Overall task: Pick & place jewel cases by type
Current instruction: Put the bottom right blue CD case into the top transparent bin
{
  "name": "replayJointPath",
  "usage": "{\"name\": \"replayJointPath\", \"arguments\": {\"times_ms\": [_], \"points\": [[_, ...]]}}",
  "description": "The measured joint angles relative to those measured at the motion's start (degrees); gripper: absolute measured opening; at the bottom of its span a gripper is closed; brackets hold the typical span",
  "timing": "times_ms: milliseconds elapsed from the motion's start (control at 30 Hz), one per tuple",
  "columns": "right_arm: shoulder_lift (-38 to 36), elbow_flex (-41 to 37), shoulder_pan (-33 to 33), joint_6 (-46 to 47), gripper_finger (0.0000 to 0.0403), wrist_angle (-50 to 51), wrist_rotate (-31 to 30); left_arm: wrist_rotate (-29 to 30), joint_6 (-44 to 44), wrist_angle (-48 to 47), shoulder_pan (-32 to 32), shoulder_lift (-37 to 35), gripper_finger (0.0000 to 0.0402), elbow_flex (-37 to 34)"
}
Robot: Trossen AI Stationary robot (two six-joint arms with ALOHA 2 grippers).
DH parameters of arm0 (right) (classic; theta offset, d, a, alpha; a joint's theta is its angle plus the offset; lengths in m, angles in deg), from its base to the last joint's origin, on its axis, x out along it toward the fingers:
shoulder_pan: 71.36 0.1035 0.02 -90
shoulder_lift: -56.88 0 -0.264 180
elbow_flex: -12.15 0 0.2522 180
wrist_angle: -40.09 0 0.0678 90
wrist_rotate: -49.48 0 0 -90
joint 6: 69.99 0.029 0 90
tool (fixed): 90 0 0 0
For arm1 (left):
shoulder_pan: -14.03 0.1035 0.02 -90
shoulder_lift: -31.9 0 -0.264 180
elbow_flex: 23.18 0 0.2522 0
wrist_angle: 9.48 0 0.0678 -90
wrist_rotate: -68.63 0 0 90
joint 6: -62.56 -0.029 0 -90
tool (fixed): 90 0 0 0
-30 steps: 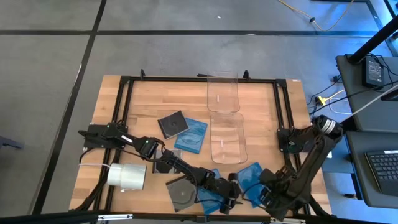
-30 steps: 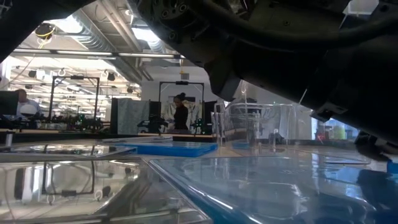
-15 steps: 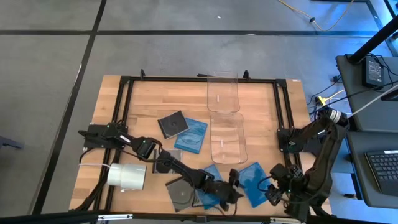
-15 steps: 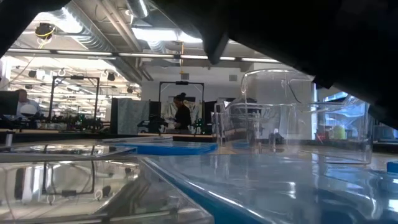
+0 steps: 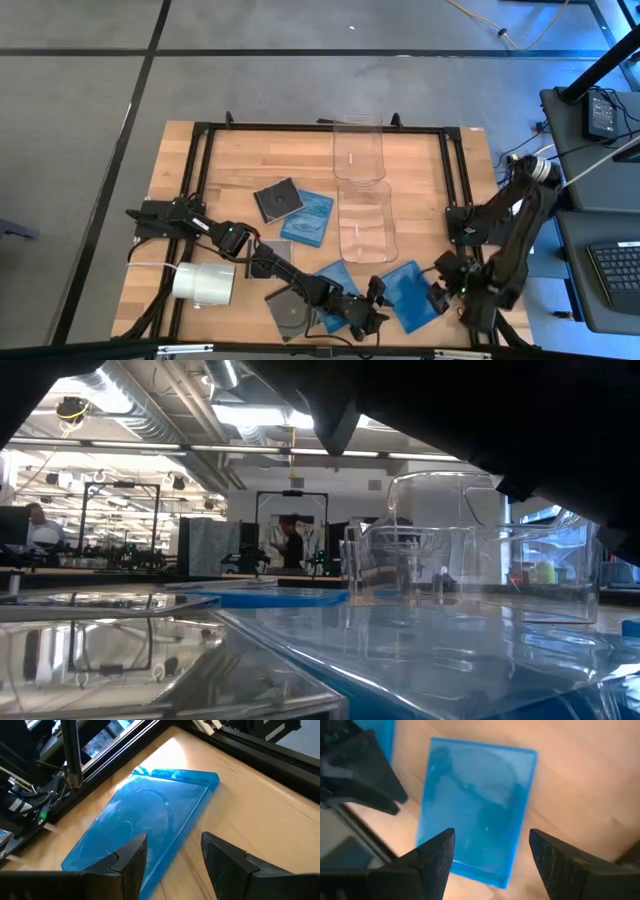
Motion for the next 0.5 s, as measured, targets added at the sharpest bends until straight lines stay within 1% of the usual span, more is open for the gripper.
{"name": "replayJointPath", "arguments": {"times_ms": [133,233,367,500], "points": [[-7.71,-11.87,0.15,-0.13,0.0260,-12.50,-1.91,0.13,0.06,-0.19,0.01,-0.02,0.0184,0.02],[-11.46,-19.23,0.14,0.13,0.0260,-19.98,-2.74,0.19,-1.15,-0.32,0.15,-0.11,0.0184,0.02],[-13.60,-26.85,0.14,0.40,0.0260,-29.58,-2.90,0.93,-5.21,-1.17,0.46,-0.32,0.0184,0.14],[-13.88,-31.13,0.14,0.52,0.0260,-35.03,-2.83,2.65,-10.51,-3.02,1.00,-0.54,0.0184,0.30]]}}
